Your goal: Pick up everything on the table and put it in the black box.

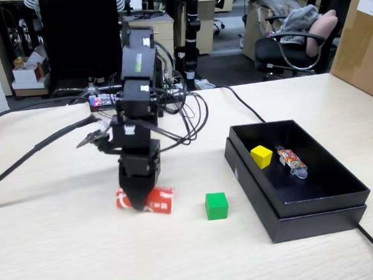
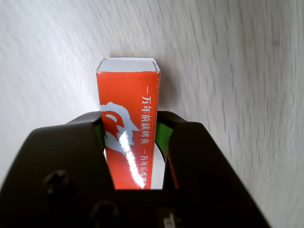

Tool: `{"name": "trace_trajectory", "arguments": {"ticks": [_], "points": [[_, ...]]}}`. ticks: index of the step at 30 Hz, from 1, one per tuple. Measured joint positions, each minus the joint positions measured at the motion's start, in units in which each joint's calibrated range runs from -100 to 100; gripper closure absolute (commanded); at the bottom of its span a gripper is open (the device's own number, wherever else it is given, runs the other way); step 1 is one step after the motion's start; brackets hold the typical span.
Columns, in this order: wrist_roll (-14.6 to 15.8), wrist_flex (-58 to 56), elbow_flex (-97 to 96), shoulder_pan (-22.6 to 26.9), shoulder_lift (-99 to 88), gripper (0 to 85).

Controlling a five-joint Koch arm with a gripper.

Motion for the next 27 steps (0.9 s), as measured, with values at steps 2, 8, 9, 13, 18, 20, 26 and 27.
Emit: {"name": "trace_trajectory", "arguments": {"ticks": [2, 8, 9, 13, 18, 20, 26, 27], "points": [[-1.2, 0.9, -8.1, 1.9, -8.6, 84.7], [-3.8, 0.4, -23.4, 6.6, -29.3, 84.7], [-3.9, 0.0, -24.7, 7.5, -32.7, 84.7], [-4.1, -0.1, -25.8, 8.8, -40.7, 84.7], [-3.9, -1.0, -23.3, 10.7, -46.5, 84.7], [-3.8, -1.0, -17.9, 11.8, -46.6, 84.7], [-3.0, -1.2, -8.6, 15.5, -46.1, 84.7], [-2.9, -1.2, -5.8, 16.2, -45.2, 84.7]]}}
